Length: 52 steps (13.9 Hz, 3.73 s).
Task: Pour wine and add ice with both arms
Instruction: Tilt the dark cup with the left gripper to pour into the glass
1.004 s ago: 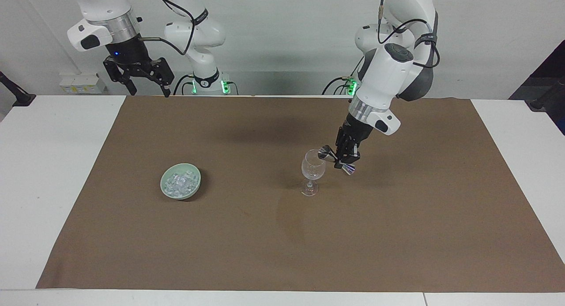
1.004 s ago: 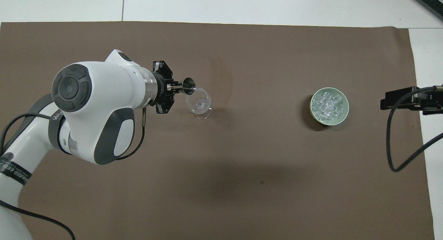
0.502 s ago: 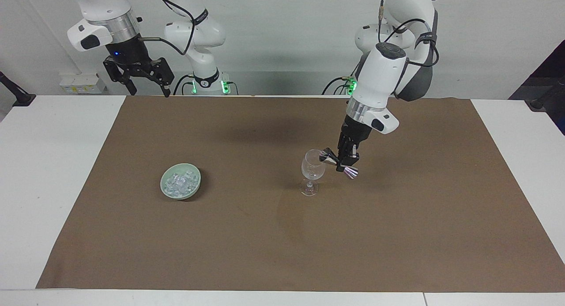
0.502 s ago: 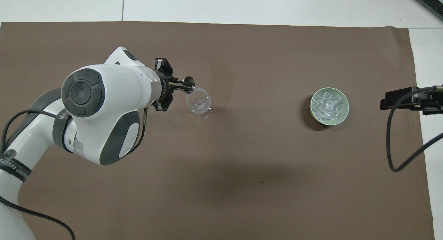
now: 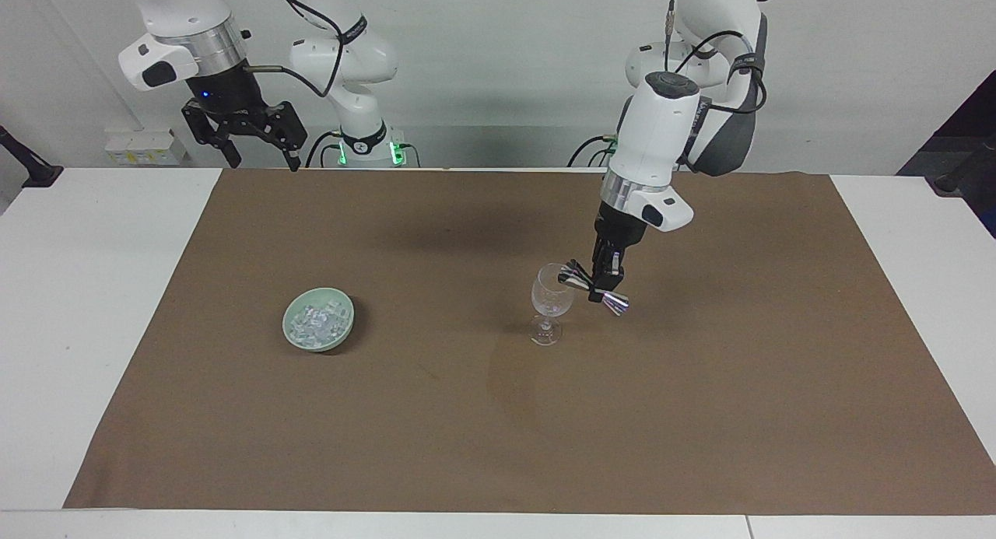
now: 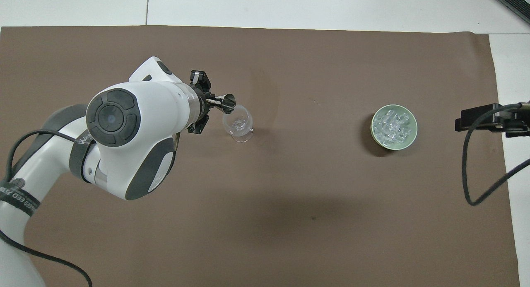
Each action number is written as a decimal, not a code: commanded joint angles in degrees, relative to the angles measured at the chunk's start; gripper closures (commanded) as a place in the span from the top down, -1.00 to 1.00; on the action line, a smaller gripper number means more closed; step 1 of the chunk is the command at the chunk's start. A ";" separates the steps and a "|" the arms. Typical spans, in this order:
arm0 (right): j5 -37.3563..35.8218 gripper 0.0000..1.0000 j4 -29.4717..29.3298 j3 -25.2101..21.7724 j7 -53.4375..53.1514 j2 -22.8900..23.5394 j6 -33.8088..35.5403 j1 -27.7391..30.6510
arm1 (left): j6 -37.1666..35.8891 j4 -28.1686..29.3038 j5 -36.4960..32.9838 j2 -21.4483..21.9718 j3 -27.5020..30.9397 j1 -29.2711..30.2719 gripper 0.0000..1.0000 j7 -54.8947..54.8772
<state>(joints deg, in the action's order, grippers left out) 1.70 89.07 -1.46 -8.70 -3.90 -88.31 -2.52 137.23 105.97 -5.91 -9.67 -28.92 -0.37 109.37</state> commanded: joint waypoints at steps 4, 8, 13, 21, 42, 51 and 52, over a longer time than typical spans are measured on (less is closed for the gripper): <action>1.02 1.00 -0.30 0.32 1.31 0.20 0.59 0.94 | 0.58 0.20 -3.32 0.01 0.18 -0.60 -1.00 0.14; 1.02 1.00 -0.30 0.32 1.31 0.20 0.59 0.94 | 0.58 0.46 -5.08 0.18 -0.34 -0.60 -1.00 -0.04; 1.02 1.00 -0.30 0.32 1.31 0.20 0.68 0.94 | 0.58 0.73 -8.15 0.36 -0.87 -0.60 -1.00 -0.04; 1.02 1.00 -0.30 0.32 1.31 0.20 0.59 0.94 | 0.40 1.34 -11.14 0.71 -1.40 -0.60 -1.00 -0.04; 1.02 1.00 -0.30 0.32 1.31 0.20 0.59 0.94 | -3.73 0.38 -22.03 2.03 -3.51 -0.51 -1.00 0.05; 1.11 1.00 -0.38 0.32 1.31 0.20 0.59 0.94 | -5.13 -0.41 -26.17 2.03 -4.91 -0.42 -1.00 -0.04; 1.02 1.00 -0.30 0.32 1.31 0.20 0.59 0.94 | -5.83 -0.41 -26.69 2.11 -4.92 -0.42 -1.00 -0.04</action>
<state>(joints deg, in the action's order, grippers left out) 1.70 89.07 -1.46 -8.70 -3.90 -88.31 -2.52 133.88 106.03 -30.82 -8.43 -33.71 -0.43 109.14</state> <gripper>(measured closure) 0.000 0.780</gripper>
